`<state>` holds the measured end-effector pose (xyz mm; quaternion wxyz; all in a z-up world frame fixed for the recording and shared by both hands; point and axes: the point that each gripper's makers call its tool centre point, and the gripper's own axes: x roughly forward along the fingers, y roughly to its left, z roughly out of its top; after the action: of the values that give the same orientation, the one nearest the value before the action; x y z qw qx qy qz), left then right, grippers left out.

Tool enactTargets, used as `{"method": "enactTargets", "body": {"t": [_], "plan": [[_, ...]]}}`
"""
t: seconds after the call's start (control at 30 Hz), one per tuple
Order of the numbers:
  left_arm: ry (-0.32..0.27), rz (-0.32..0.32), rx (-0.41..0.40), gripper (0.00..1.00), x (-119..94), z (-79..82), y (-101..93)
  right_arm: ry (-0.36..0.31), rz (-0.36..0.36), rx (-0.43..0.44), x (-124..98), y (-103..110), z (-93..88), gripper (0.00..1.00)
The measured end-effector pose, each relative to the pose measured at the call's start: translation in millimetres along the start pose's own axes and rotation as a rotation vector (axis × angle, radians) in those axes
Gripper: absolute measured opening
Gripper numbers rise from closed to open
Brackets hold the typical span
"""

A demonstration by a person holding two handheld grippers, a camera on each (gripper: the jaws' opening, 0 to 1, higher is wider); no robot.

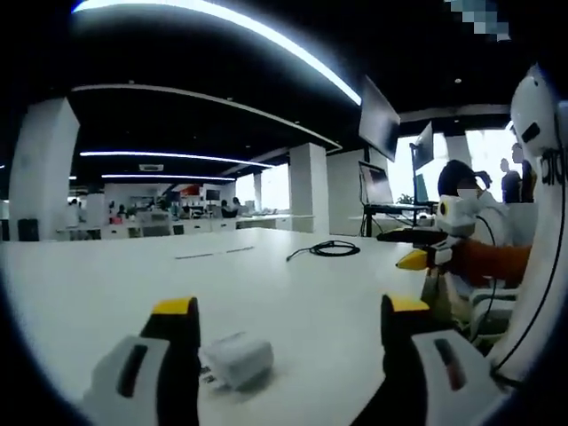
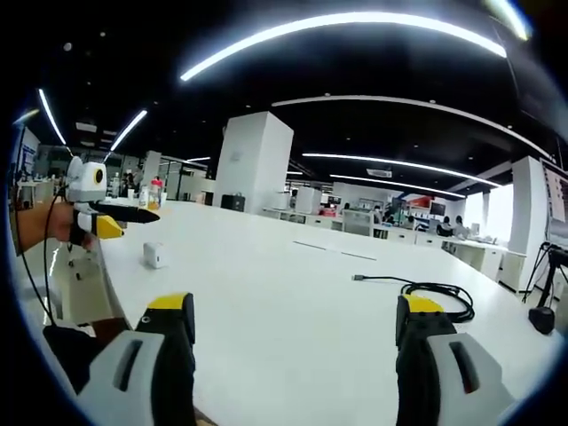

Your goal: Plug the desk Type‑C cable into the charger adapter.

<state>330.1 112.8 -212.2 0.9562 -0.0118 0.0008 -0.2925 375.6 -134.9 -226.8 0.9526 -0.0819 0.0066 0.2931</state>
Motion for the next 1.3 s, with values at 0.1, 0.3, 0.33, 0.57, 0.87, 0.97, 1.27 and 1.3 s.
{"method": "enactTargets", "body": {"t": [0.1, 0.3, 0.33, 0.57, 0.87, 0.97, 1.27, 1.3], "plan": [[-0.007, 0.011, 0.003, 0.88, -0.9, 0.3, -0.2, 0.002, 0.001, 0.000, 0.8, 1.2, -0.4, 0.95], [-0.034, 0.038, 0.009, 0.92, -2.4, 4.8, -0.8, -0.002, 0.007, -0.002, 1.9, 4.7, 1.5, 0.95], [-0.039, 0.049, 0.010, 0.93, -3.2, 5.3, 0.5, -0.004, 0.008, -0.001, 1.8, 5.3, 1.8, 0.95], [-0.084, 0.083, -0.012, 0.97, -8.5, 11.0, 4.0, -0.023, -0.006, -0.003, 0.1, 4.3, 5.3, 0.95], [-0.098, 0.140, -0.024, 1.00, -11.0, 10.9, 12.0, -0.024, -0.008, 0.005, -0.4, 5.5, 5.4, 0.95], [-0.107, 0.156, -0.021, 1.00, -12.3, 12.5, 14.7, -0.022, -0.011, 0.009, -1.4, 5.1, 3.7, 0.95], [-0.114, 0.143, -0.027, 1.00, -11.0, 14.0, 10.7, -0.031, -0.023, 0.019, -3.9, 1.7, 4.8, 0.95], [-0.110, 0.145, -0.028, 1.00, -10.8, 13.5, 10.8, -0.030, -0.023, 0.020, -4.1, 1.7, 4.5, 0.95]]}}
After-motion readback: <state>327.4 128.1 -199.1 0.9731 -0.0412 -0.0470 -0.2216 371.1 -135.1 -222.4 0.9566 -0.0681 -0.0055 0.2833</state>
